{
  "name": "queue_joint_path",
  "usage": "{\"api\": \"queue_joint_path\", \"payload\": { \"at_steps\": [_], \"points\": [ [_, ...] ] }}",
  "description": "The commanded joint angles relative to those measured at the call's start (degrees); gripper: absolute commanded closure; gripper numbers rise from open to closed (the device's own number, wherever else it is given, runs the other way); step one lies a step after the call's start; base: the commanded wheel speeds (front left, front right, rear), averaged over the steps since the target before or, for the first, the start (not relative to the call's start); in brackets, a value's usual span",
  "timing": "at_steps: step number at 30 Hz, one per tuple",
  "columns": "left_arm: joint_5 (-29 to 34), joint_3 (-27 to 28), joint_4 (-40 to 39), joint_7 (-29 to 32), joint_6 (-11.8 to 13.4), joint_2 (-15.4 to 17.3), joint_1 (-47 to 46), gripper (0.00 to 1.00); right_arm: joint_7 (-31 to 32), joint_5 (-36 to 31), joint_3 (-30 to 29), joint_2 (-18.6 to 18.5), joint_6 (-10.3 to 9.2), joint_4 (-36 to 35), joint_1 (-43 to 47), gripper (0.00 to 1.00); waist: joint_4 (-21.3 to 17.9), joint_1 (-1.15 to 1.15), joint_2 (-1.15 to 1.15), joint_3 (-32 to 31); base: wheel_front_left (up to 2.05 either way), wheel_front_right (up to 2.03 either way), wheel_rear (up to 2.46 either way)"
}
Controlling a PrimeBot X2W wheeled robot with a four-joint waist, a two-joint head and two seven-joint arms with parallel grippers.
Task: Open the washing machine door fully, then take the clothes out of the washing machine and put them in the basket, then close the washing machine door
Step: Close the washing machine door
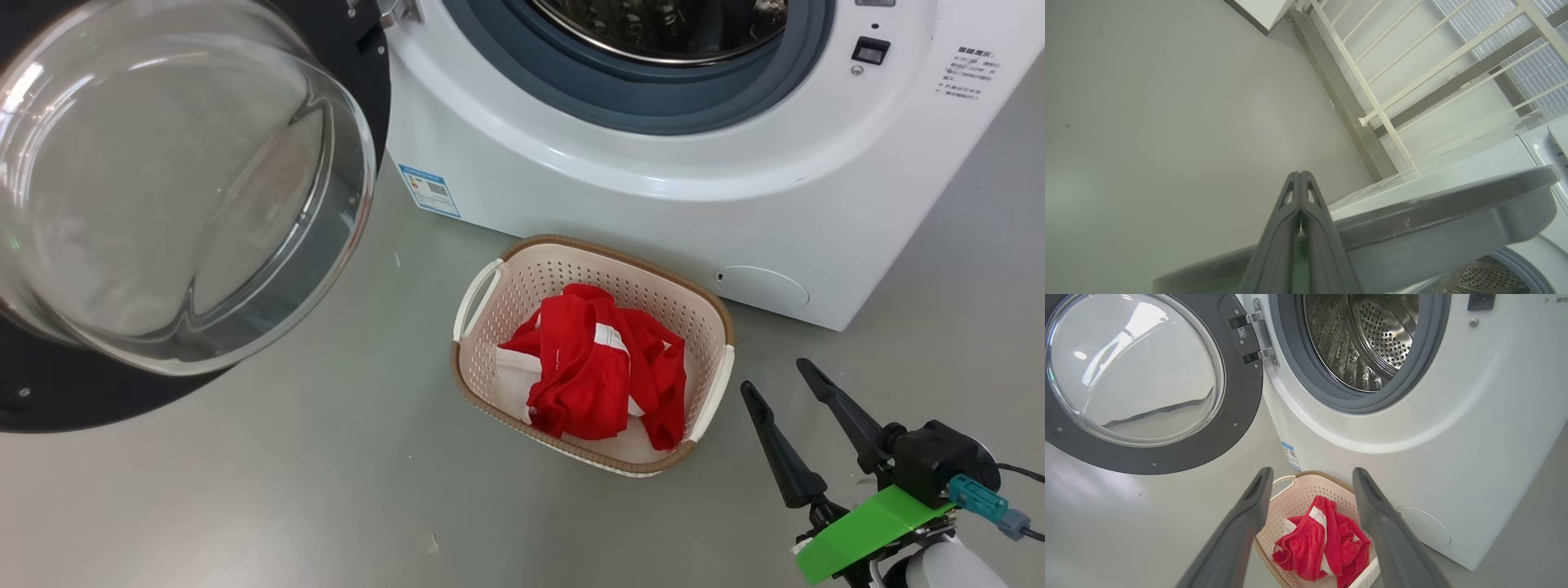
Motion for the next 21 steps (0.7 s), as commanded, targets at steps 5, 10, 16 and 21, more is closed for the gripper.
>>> {"api": "queue_joint_path", "payload": {
  "at_steps": [5,10,16,21],
  "points": [
    [-1.0,-0.21,-1.16,5.82,-0.18,3.5,-0.38,1.0,-0.37,-0.89,0.98,-0.73,0.36,-1.48,-0.92,0.0,-0.2,0.0,0.0,0.02,0.0,0.0,0.0],
    [-1.4,-1.98,-3.54,12.02,-1.24,3.03,1.15,1.0,-0.37,-0.86,0.84,-0.31,0.36,-1.29,-0.65,0.0,-0.29,0.0,0.0,-0.83,0.0,0.0,0.0],
    [-3.39,-4.8,-10.42,23.35,-2.11,2.55,4.31,1.0,-0.37,-0.8,-0.01,0.19,0.36,-1.35,0.1,0.0,-0.13,0.0,0.0,-2.38,0.0,0.0,0.0],
    [-7.1,-6.89,-20.09,32.44,-2.24,2.3,8.59,1.0,-0.37,-0.79,-1.08,0.65,0.36,-1.51,0.93,0.0,-0.01,0.0,0.0,-4.01,0.0,0.0,0.0]
  ]
}}
